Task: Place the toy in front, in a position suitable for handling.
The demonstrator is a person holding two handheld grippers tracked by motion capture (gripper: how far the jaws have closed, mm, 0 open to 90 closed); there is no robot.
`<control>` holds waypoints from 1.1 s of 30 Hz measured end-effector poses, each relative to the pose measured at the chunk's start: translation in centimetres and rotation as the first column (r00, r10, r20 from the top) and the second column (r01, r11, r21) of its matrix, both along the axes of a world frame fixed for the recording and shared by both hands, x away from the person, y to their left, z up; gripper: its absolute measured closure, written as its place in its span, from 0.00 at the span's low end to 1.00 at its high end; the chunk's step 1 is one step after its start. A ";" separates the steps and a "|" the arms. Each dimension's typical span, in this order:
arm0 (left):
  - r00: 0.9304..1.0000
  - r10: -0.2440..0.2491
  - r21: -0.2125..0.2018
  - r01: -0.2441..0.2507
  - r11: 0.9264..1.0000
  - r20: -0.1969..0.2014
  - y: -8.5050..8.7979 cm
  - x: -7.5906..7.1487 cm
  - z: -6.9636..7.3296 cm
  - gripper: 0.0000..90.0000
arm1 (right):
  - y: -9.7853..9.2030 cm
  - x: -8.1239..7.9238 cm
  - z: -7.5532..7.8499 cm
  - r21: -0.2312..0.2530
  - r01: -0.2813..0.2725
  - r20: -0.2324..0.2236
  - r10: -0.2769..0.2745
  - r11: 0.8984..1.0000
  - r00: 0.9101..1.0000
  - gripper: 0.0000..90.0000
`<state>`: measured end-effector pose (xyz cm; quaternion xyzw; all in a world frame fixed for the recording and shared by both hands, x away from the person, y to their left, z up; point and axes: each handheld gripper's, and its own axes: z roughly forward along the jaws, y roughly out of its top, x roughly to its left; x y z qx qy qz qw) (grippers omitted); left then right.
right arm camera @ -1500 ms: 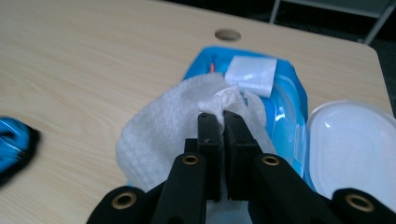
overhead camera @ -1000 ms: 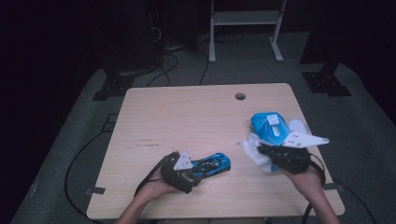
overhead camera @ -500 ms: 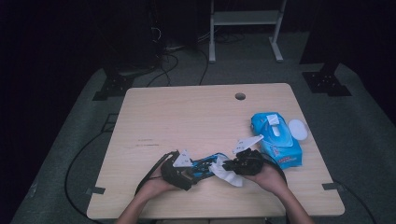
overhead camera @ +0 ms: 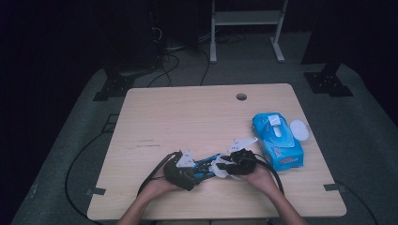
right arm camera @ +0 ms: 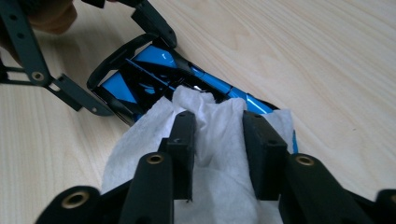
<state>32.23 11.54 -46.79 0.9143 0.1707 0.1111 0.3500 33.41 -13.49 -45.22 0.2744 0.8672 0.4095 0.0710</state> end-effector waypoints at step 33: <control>1.000 -0.022 -0.004 0.022 1.000 0.003 0.0 0.2 -0.2 0.26 | 0.5 -1.6 -0.2 -0.022 -0.028 0.032 0.029 0.999 0.999 0.93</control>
